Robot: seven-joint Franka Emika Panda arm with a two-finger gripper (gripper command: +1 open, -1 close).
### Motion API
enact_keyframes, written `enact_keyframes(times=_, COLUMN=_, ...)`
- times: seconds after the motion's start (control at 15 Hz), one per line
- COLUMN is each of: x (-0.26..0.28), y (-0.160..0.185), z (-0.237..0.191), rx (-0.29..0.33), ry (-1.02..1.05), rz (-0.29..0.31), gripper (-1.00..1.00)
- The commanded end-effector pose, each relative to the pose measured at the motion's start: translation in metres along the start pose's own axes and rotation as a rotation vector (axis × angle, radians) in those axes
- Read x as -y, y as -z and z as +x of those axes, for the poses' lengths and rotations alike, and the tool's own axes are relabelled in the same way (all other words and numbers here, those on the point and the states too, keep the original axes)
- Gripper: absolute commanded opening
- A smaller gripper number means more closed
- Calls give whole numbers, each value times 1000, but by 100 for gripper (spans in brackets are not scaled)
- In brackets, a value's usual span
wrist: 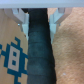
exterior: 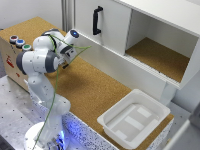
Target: Open the cabinet drawer
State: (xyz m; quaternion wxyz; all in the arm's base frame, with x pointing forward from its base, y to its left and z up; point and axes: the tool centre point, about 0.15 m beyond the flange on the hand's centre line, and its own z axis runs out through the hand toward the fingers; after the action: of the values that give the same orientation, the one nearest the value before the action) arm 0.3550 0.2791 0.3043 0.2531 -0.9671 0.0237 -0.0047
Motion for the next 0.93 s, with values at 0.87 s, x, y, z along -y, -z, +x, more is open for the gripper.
enact_keyframes(times=0.87, x=-153, y=69, z=45, rx=-62, ry=-79, rz=4, gripper=-100)
